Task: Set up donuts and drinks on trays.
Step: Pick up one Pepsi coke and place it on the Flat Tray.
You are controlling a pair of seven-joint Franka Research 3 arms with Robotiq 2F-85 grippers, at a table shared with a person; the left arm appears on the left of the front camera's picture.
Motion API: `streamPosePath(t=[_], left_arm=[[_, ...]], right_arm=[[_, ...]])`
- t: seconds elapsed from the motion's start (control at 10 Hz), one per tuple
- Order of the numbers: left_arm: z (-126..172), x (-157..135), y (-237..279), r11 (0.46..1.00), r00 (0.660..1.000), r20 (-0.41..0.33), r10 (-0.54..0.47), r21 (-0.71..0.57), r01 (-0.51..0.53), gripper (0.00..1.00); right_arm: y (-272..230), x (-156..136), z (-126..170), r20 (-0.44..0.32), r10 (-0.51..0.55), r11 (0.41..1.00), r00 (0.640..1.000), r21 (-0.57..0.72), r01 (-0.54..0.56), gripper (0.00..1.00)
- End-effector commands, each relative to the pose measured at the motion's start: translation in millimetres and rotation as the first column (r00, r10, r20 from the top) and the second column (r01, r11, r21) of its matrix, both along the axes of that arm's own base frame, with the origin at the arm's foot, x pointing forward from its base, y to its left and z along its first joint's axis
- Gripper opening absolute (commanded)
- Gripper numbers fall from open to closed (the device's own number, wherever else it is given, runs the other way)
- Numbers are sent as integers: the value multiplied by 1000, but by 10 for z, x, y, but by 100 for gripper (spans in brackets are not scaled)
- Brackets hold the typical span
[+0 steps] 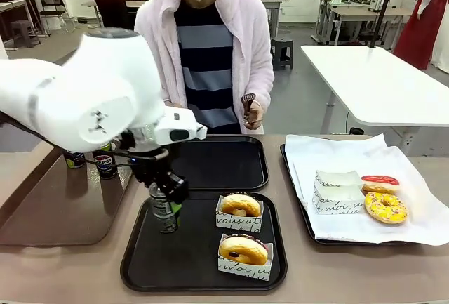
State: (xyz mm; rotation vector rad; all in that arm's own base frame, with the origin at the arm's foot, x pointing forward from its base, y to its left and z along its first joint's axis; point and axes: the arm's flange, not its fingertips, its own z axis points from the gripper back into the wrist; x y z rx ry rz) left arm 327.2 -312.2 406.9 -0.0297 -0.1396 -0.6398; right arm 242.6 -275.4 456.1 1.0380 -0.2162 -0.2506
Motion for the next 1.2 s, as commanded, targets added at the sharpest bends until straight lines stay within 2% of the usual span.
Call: streamPosePath(t=[0.0,0.1,0.4,0.5,0.6,1.1], left_arm=[[-112,128,-103,1000,998,46,30,-6,-30,58],[-174,129,-104,999,997,73,29,-35,-26,58],[-272,146,-93,999,997,78,27,-21,-25,58],[-273,143,-98,1000,997,77,17,-19,-15,94],[-256,128,-97,1000,997,77,10,-20,-9,100],[-53,55,-40,1000,998,61,13,-21,-12,100]], right_arm=[[-12,16,4,25,5,1000,1000,17,-5,100],[-12,16,4,25,5,1000,1000,17,-5,100],[-12,16,4,25,5,1000,1000,17,-5,100],[-12,16,4,25,5,1000,1000,17,-5,100],[-12,16,4,25,5,1000,1000,17,-5,100],[-12,16,4,25,5,1000,1000,17,-5,100]])
